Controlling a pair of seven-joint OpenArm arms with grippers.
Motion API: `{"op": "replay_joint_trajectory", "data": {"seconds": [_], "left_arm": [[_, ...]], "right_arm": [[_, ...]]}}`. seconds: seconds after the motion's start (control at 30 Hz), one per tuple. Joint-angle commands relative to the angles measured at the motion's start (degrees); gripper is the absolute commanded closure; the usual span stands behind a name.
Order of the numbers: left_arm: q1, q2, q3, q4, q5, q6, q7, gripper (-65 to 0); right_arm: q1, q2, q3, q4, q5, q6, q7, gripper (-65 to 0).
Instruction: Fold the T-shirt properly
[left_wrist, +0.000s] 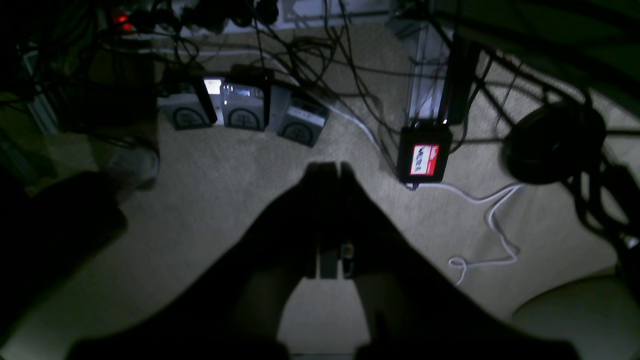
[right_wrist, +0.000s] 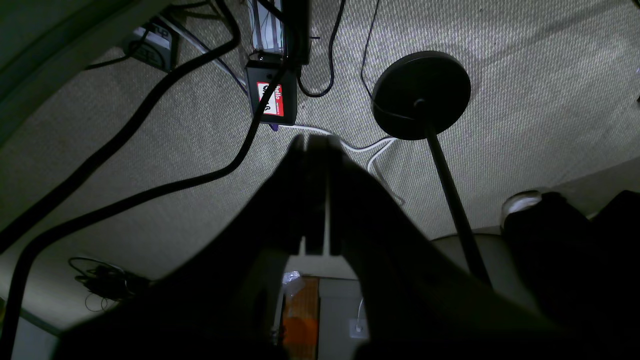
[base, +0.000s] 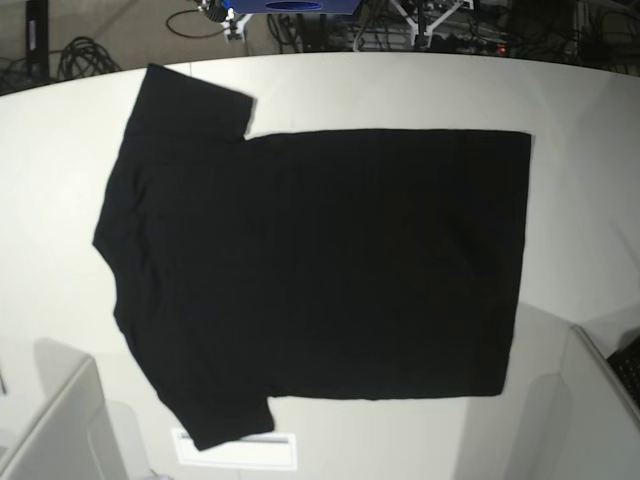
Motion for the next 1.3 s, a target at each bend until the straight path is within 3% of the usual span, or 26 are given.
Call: {"op": "replay_joint_trajectory", "data": {"seconds": [0.0, 0.9, 0.97, 1.07, 1.27], "left_arm": [[1.1, 0.0, 0.0, -0.1, -0.1, 0.0, 0.2, 0.0], [2.1, -0.3, 0.0, 0.3, 0.4, -0.1, 0.3, 0.0], [3.6, -1.6, 0.0, 1.4, 0.4, -0.1, 0.3, 0.0], [8.6, -3.7, 0.0, 7.7, 0.0, -0.1, 0.6, 0.0], [21.2, -7.4, 0.0, 26.0, -0.1, -0.1, 0.9, 0.0]], "right_arm": [[-0.1, 0.0, 0.1, 0.1, 0.0, -0.5, 0.0, 0.0], [-0.5, -0.3, 0.4, 0.1, 0.1, -0.6, -2.0, 0.0], [-2.1, -0.3, 0.5, 1.0, 0.2, -0.8, -2.1, 0.0], [-7.2, 0.0, 3.2, 8.0, 0.2, -0.8, -6.7, 0.0], [-23.8, 0.5, 7.2, 40.6, 0.1, -0.8, -19.8, 0.0]]}}
